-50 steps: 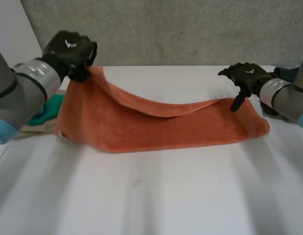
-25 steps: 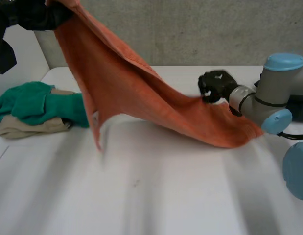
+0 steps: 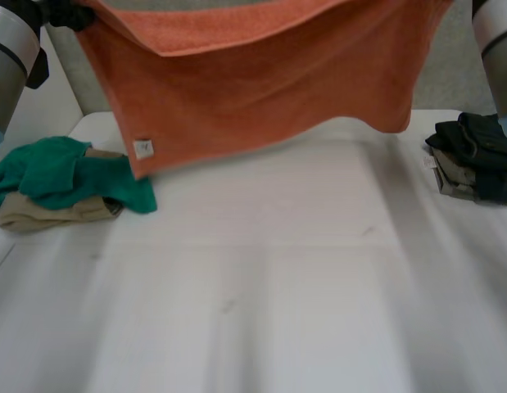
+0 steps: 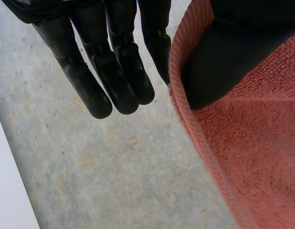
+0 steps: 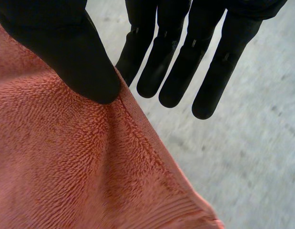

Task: Fold the laundry.

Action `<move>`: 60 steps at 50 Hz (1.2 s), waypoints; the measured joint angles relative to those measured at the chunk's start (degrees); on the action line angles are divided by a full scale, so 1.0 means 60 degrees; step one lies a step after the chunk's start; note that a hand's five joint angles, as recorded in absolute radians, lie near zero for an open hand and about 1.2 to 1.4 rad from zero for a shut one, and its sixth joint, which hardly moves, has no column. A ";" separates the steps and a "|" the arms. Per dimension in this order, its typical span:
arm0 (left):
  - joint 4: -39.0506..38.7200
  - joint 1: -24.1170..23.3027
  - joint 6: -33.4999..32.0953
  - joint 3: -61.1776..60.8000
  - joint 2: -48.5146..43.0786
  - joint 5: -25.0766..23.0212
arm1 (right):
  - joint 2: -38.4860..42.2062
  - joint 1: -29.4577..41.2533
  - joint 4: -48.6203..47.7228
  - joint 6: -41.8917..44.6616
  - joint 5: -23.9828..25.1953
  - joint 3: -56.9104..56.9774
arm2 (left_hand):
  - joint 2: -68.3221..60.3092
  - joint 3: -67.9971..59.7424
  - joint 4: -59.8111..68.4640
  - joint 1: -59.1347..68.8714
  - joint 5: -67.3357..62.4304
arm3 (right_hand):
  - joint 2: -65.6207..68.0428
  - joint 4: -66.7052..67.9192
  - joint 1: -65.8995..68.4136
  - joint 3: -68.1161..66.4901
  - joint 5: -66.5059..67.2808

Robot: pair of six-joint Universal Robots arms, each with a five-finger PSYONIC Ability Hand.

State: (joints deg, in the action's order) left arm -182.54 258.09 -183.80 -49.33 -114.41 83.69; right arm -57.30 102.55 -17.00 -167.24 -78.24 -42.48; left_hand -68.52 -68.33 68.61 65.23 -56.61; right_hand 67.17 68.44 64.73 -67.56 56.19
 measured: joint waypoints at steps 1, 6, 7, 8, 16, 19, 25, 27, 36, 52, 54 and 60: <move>0.0119 -0.0016 0.0078 0.0072 -0.0084 0.0068 | -0.0169 -0.0055 0.0104 0.0045 0.0067 -0.0439 | 0.0000 0.0000 0.0000 0.0000 0.0000 | 0.0000 0.0001 0.0000 0.0000 0.0000; 0.0342 0.0019 0.0256 -0.0227 -0.0304 0.0151 | -0.0588 -0.0227 0.0831 0.0295 0.0539 -0.2218 | 0.0000 0.0000 0.0000 0.0000 0.0000 | 0.0000 0.0001 0.0000 0.0000 0.0000; 0.0349 0.0044 0.0263 -0.0385 -0.0352 0.0132 | -0.0601 -0.0232 0.0884 0.0312 0.0576 -0.2325 | 0.0000 0.0000 0.0000 0.0000 0.0000 | 0.0000 0.0001 0.0000 -0.0001 0.0000; 0.0344 0.0061 0.0262 -0.0489 -0.0388 0.0112 | -0.0634 -0.0247 0.1050 0.0374 0.0690 -0.2675 | 0.0000 0.0000 0.0000 0.0000 0.0000 | 0.0000 0.0001 0.0000 -0.0002 0.0000; 0.0185 0.0369 -0.0251 -0.1982 -0.1345 -0.0317 | 0.0054 -0.0205 0.1942 0.1064 0.1361 -0.4953 | 0.0000 0.0000 0.0000 0.0000 0.0000 | 0.0000 0.0002 0.0000 -0.0040 0.0063; 0.0215 0.0464 -0.0572 -0.2191 -0.1702 -0.0326 | 0.0629 -0.0194 0.1993 0.1302 0.1402 -0.5003 | 0.0000 0.0000 0.0000 0.0000 0.0000 | 0.0002 0.0002 0.0000 -0.0040 0.0063; 0.0436 0.0615 -0.1021 -0.2268 -0.1896 -0.0241 | 0.1445 -0.0228 0.2151 0.1479 0.1378 -0.4614 | 0.0000 0.0000 0.0000 0.0000 0.0000 | -0.3537 -0.3620 -0.3078 0.3504 -0.3331; 0.0509 0.0668 -0.1104 -0.2268 -0.1816 -0.0211 | 0.1550 -0.0261 0.2247 0.1427 0.1361 -0.4494 | 0.0001 0.0000 0.0000 0.0000 0.0000 | -0.5406 -0.5571 -0.5053 0.5406 -0.5329; 0.0565 0.0871 -0.1146 -0.2270 -0.1539 -0.0183 | 0.1322 -0.0582 0.2926 0.1160 0.1104 -0.4311 | 0.0000 0.0000 0.0000 0.0000 0.0000 | -0.7810 -0.8117 -0.7387 0.7910 -0.7931; 0.0613 0.1018 -0.1151 -0.2101 -0.1657 -0.0108 | 0.1214 -0.1476 0.4928 0.3760 0.1146 -0.4702 | 0.0000 0.0000 0.0000 0.0000 0.0000 | -0.7051 -0.7070 -0.6505 0.6995 -0.6641; 0.0622 0.1018 -0.1151 -0.2084 -0.1665 -0.0099 | 0.1224 -0.1558 0.4661 0.3999 0.1227 -0.4917 | 0.0000 0.0000 0.0000 0.0000 0.0000 | -0.7051 -0.7046 -0.6504 0.6982 -0.6608; 0.0633 0.1009 -0.1150 -0.2073 -0.1671 -0.0094 | 0.1261 -0.1688 0.3772 0.4170 0.1382 -0.5377 | 0.0000 0.0000 0.0000 0.0000 0.0000 | -0.6549 -0.6656 -0.6069 0.6565 -0.6249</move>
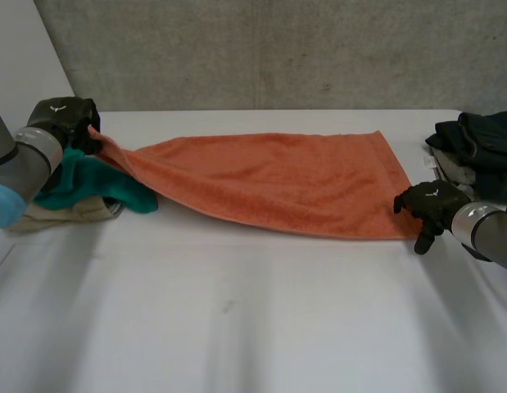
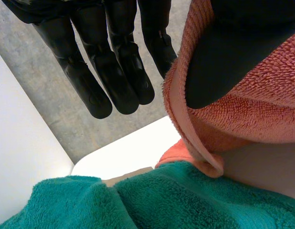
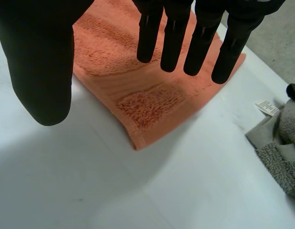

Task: Fold the laundry.

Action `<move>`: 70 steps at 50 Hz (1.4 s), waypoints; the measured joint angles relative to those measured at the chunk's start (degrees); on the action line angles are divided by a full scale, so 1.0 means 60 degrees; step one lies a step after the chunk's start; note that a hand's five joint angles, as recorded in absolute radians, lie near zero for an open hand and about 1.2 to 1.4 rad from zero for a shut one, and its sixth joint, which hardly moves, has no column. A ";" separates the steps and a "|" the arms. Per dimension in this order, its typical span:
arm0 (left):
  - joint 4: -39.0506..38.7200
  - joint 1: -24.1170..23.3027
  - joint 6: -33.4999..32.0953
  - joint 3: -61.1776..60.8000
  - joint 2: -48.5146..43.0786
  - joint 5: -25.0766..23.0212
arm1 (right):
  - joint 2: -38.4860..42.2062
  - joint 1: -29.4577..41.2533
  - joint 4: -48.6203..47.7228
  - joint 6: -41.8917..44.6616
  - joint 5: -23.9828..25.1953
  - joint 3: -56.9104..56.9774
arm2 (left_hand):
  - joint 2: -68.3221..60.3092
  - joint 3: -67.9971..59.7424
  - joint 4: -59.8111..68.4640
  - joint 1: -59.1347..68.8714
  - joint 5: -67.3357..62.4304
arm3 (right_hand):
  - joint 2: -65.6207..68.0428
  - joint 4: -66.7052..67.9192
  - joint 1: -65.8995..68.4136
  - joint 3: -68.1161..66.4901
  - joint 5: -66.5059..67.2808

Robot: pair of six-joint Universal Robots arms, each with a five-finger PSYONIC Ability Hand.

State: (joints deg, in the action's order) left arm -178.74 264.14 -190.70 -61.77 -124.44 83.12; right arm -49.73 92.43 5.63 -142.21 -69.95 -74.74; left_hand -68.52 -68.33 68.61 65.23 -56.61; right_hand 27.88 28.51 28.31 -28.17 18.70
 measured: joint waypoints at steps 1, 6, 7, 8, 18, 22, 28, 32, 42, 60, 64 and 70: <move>0.0002 -0.0001 0.0002 0.0000 0.0000 0.0000 | 0.0020 -0.0016 -0.0163 -0.0002 0.0019 -0.0054 | 0.0000 0.0000 0.0001 0.0000 0.0000 | 0.0105 0.0077 0.0079 -0.0087 0.0072; 0.0007 0.0000 0.0008 0.0000 0.0006 -0.0004 | 0.0156 -0.0061 -0.0665 -0.0006 0.0057 -0.0126 | 0.0000 0.0000 0.0000 0.0000 0.0000 | 0.0414 0.0379 0.0361 -0.0410 0.0370; 0.0008 0.0002 0.0009 -0.0001 0.0007 -0.0007 | 0.0194 -0.0065 -0.0748 -0.0004 0.0058 -0.0123 | 0.0000 0.0000 0.0000 0.0000 0.0000 | 0.0512 0.0455 0.0436 -0.0500 0.0447; 0.0009 0.0003 0.0010 -0.0002 0.0008 -0.0010 | 0.0228 -0.0068 -0.0817 -0.0001 0.0058 -0.0117 | 0.0001 0.0000 0.0000 0.0000 0.0000 | 0.0567 0.0496 0.0487 -0.0555 0.0491; 0.0010 -0.0021 -0.0001 -0.0048 0.0039 -0.0016 | 0.0625 -0.0008 -0.1315 0.0058 -0.0044 0.0245 | 0.0000 0.0000 0.0001 0.0000 0.0000 | 0.1926 0.1773 0.1851 -0.1876 0.1666; 0.0017 -0.0038 -0.0005 -0.0075 0.0074 -0.0009 | 0.0773 0.0030 -0.1424 -0.0007 -0.0148 0.0498 | 0.0000 0.0000 0.0001 0.0000 0.0000 | 0.2622 0.2505 0.2519 -0.2555 0.2343; 0.0054 -0.0048 -0.0036 -0.0154 0.0169 0.0012 | 0.0910 0.0112 -0.1546 -0.0235 -0.0190 0.0805 | 0.0000 0.0000 0.0001 0.0000 0.0000 | 0.3918 0.3827 0.3809 -0.3880 0.3719; 0.0131 -0.0050 -0.0090 -0.0204 0.0223 0.0035 | 0.0997 0.0148 -0.1537 -0.0288 -0.0186 0.0957 | 0.0000 0.0000 0.0001 0.0000 0.0000 | 0.5844 0.5651 0.5665 -0.5670 0.5596; 0.1092 -0.0046 -0.1005 -0.0632 0.0566 0.0116 | 0.0256 -0.0186 -0.0065 0.0155 0.0104 0.0856 | 0.0000 0.0000 0.0001 0.0000 0.0000 | 0.6540 0.6619 0.6016 -0.6545 0.6300; 0.4493 0.0222 -0.5385 -0.3957 0.2144 -0.1035 | -0.2717 -0.2539 0.6006 0.5990 -0.0046 -0.1641 | 0.0000 0.0000 0.0001 0.0000 0.0000 | 0.6540 0.6657 0.6016 -0.6544 0.6382; 0.4399 0.0157 -0.5504 -0.3999 0.2131 -0.1152 | -0.2631 -0.2481 0.5521 0.5713 0.0041 -0.1463 | 0.0000 0.0000 0.0001 0.0000 0.0000 | 0.6539 0.6657 0.6016 -0.6544 0.6381; 0.3843 -0.0148 -0.4519 -0.2835 0.1446 -0.0728 | -0.2029 -0.1968 0.4214 0.4225 0.0317 -0.0351 | 0.0000 0.0000 0.0001 0.0000 0.0000 | 0.6539 0.6656 0.6016 -0.6544 0.6382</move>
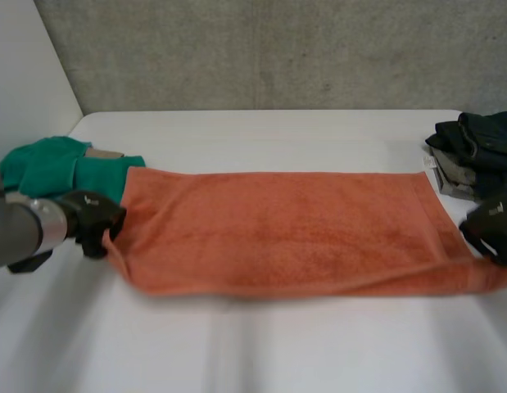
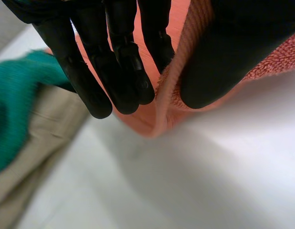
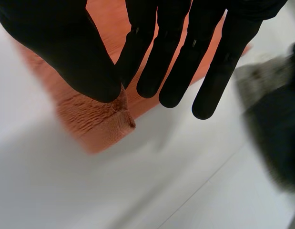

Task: Fold the laundry.

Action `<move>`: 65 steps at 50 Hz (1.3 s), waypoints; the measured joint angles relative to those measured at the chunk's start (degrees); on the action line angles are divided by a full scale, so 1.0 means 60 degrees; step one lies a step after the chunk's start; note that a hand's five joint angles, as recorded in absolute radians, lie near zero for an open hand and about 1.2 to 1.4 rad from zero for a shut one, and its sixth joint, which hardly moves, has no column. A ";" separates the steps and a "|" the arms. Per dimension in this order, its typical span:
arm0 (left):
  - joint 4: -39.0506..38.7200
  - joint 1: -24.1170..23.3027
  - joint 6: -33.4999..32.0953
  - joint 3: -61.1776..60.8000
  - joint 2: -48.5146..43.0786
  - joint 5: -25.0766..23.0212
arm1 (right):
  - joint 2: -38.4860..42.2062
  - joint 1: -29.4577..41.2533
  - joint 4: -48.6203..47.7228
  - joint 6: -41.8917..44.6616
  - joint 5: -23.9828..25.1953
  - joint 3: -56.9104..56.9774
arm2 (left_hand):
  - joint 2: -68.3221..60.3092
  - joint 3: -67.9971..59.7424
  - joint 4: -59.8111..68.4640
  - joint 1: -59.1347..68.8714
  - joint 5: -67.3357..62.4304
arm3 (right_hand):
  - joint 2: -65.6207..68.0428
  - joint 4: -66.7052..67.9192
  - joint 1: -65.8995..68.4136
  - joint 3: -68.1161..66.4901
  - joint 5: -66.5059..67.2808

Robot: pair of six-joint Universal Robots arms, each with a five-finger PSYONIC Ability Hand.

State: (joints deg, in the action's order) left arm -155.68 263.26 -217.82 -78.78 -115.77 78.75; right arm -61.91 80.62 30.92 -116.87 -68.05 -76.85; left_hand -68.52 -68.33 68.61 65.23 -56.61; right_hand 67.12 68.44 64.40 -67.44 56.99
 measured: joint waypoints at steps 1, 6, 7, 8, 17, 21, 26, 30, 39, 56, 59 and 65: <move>-0.0081 -0.0066 0.0242 0.0278 -0.0158 0.0114 | 0.0127 0.0100 -0.0224 -0.0274 0.0049 0.0221 | 0.0000 0.0000 0.0000 0.0000 0.0000 | 0.0001 0.0000 0.0000 0.0000 -0.0001; -0.0363 -0.0469 0.1592 0.2032 -0.1129 0.0841 | 0.0984 0.0653 -0.1627 -0.1692 0.0186 0.1559 | 0.0000 0.0000 0.0001 0.0000 0.0000 | 0.0000 0.0000 0.0000 0.0000 0.0000; -0.0382 -0.0565 0.1870 0.2457 -0.1368 0.1032 | 0.1217 0.0775 -0.1955 -0.1981 0.0173 0.1880 | 0.0000 0.0000 0.0001 0.0000 0.0000 | 0.0001 0.0000 0.0000 0.0000 -0.0002; -0.0390 -0.0651 0.2112 0.2849 -0.1584 0.1219 | 0.1479 0.0905 -0.2318 -0.2281 0.0132 0.2231 | 0.0000 0.0000 0.0001 0.0000 0.0000 | 0.0000 0.0001 0.0000 0.0000 0.0000; -0.0285 -0.1381 0.3462 0.6066 -0.3405 0.2607 | 0.3419 0.1746 -0.4598 -0.3767 -0.0693 0.4530 | 0.0000 0.0000 0.0001 0.0000 0.0000 | 0.0000 0.0001 0.0000 0.0000 0.0002; -0.0150 -0.1694 0.3684 0.7613 -0.4429 0.3260 | 0.4364 0.2083 -0.5657 -0.4047 -0.1181 0.5588 | 0.0000 -0.0001 0.0001 0.0000 0.0000 | 0.0001 0.0001 0.0000 0.0000 0.0001; 0.0114 -0.1935 0.3732 0.9223 -0.5556 0.4068 | 0.5449 0.2340 -0.6584 -0.4121 -0.1587 0.6843 | 0.0000 0.0000 0.0001 0.0000 0.0000 | 0.0000 0.0002 0.0000 0.0000 0.0001; 0.0335 -0.2112 0.3702 1.0082 -0.6188 0.4374 | 0.6372 0.2493 -0.6806 -0.4094 -0.1696 0.7884 | 0.2447 0.2416 -0.2473 -0.2358 0.2174 | -0.1952 -0.1963 -0.1726 0.1938 -0.1710; 0.0413 -0.2170 0.3659 1.0875 -0.6641 0.4800 | 0.7594 0.2702 -0.6766 -0.4022 -0.2424 0.9128 | 0.9488 0.9474 -0.9560 -0.9014 0.9035 | -0.9233 -0.9480 -0.8683 0.9319 -0.9130; 0.0809 -0.2642 0.1839 0.8952 -0.5543 0.3451 | 0.5596 0.2587 -0.6786 -0.4663 -0.2251 0.6399 | 0.9494 0.9474 -0.9560 -0.9014 0.9034 | -0.9234 -0.9506 -0.8683 0.9319 -0.9132; 0.0559 -0.2697 0.1449 0.8300 -0.5311 0.3280 | 0.5264 0.2575 -0.6853 -0.4661 -0.2048 0.5792 | 0.9494 0.9474 -0.9560 -0.9014 0.9034 | -0.9234 -0.9506 -0.8683 0.9320 -0.9130; -0.0529 -0.2778 0.0772 0.7932 -0.5478 0.2964 | 0.4992 0.2567 -0.6923 -0.4621 -0.1928 0.5276 | 0.9494 0.9474 -0.9560 -0.9014 0.9035 | -0.9234 -0.9506 -0.8683 0.9320 -0.9130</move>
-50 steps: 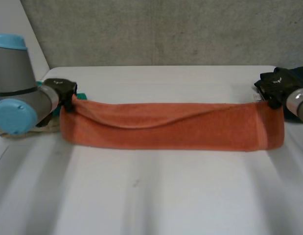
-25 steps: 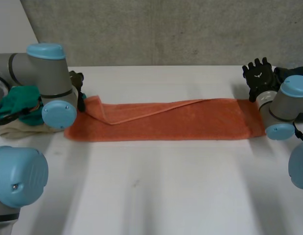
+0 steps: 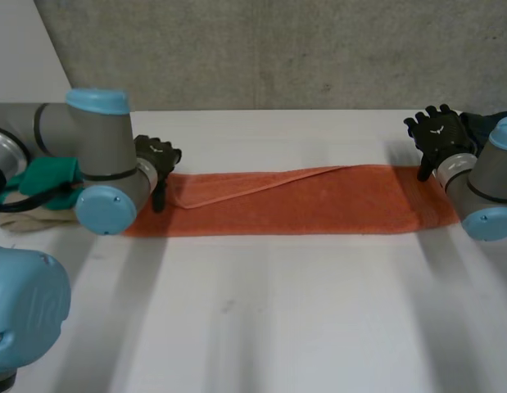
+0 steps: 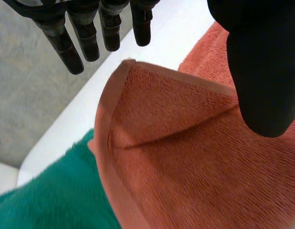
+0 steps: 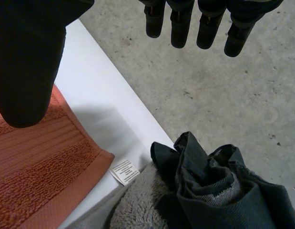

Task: Fold the laundry.

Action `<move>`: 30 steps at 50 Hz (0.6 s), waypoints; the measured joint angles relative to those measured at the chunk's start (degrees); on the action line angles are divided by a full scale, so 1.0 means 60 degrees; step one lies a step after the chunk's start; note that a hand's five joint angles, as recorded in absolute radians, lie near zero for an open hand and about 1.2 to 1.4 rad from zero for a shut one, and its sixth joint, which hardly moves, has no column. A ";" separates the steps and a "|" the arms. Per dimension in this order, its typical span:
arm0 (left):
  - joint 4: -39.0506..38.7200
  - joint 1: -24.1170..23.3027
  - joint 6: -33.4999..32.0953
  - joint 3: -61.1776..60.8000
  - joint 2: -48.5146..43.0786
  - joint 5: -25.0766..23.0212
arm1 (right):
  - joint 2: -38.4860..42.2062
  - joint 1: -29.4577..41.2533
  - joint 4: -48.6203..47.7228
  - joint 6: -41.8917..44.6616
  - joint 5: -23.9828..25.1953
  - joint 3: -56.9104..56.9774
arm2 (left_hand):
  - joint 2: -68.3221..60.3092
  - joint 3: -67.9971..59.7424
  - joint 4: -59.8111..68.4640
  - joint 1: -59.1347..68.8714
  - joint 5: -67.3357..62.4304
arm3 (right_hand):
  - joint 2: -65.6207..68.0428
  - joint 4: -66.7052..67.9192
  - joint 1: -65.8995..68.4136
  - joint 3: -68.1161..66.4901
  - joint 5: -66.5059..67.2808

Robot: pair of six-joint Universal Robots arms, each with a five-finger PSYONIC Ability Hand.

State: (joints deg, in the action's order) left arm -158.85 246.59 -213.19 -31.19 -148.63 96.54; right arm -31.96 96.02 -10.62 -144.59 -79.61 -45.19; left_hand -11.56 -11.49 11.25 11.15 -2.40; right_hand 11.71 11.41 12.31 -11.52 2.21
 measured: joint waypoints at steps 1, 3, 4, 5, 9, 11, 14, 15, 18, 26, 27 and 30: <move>-0.0201 -0.0010 -0.0140 0.0072 -0.0117 -0.0057 | -0.0018 -0.0002 0.0004 0.0011 -0.0003 -0.0028 | 0.0000 0.0000 0.0000 0.0000 0.0000 | 0.0000 0.0000 0.0000 0.0000 0.0000; -0.0545 -0.0022 -0.0436 0.0360 -0.0424 -0.0142 | -0.0054 -0.0008 0.0016 0.0032 -0.0016 -0.0066 | 0.0000 0.0000 0.0000 0.0000 0.0000 | 0.0000 0.0000 0.0000 0.0000 0.0000; -0.0651 -0.0023 -0.0578 0.0552 -0.0595 -0.0160 | -0.0072 -0.0012 0.0019 0.0038 -0.0020 -0.0082 | 0.0000 0.0000 0.0000 0.0000 0.0000 | 0.0000 0.0000 0.0000 0.0000 -0.0001; -0.0775 -0.0022 -0.0777 0.0847 -0.0841 -0.0174 | -0.0105 -0.0021 0.0023 0.0045 -0.0024 -0.0111 | 0.0000 0.0000 0.0000 0.0000 0.0000 | 0.0000 0.0000 0.0000 0.0000 -0.0002; -0.1011 0.0025 -0.1664 0.2271 -0.1892 -0.0151 | -0.0254 -0.0070 0.0033 0.0058 -0.0013 -0.0251 | 0.0001 0.0000 0.0000 0.0000 -0.0001 | 0.0000 0.0000 0.0000 0.0000 -0.0003; -0.0996 0.0090 -0.2253 0.3188 -0.2503 -0.0117 | -0.0381 -0.0107 0.0037 0.0055 0.0000 -0.0374 | 0.0007 0.0000 0.0001 0.0000 0.0000 | 0.0000 0.0000 0.0000 0.0000 0.0000; -0.0917 0.0277 -0.3361 0.4864 -0.3544 -0.0056 | -0.0617 -0.0162 0.0040 0.0049 0.0019 -0.0612 | 0.0021 0.0000 0.0000 0.0001 -0.0001 | 0.0000 0.0000 0.0000 0.0000 -0.0004; -0.0948 0.0347 -0.3615 0.5283 -0.3783 -0.0037 | -0.0675 -0.0173 0.0038 0.0047 0.0022 -0.0672 | 0.0024 0.0000 0.0000 0.0000 0.0000 | 0.0000 0.0000 0.0000 0.0000 0.0000; -0.1433 0.0743 -0.4328 0.6924 -0.4597 0.0137 | -0.0939 -0.0213 0.0020 0.0047 0.0037 -0.0977 | 0.0024 0.0000 0.0000 0.0000 -0.0001 | 0.0000 0.0000 0.0000 0.0000 -0.0002; -0.2263 0.1345 -0.2838 0.7681 -0.4526 0.0388 | -0.1481 -0.0233 -0.0018 0.0050 0.0079 -0.1644 | 0.0025 0.0000 0.0001 0.0000 0.0000 | 0.0000 0.0000 0.0000 0.0000 0.0000; -0.2194 0.1346 -0.2477 0.7357 -0.4300 0.0313 | -0.1532 -0.0233 -0.0022 0.0045 0.0085 -0.1705 | 0.0025 0.0000 0.0001 0.0000 0.0000 | 0.0000 0.0000 0.0000 0.0000 0.0002; -0.2060 0.1283 -0.1780 0.6182 -0.3563 0.0052 | -0.1630 -0.0225 -0.0027 0.0019 0.0098 -0.1820 | 0.0025 0.0000 0.0001 0.0000 -0.0001 | 0.0000 0.0000 0.0000 0.0000 0.0000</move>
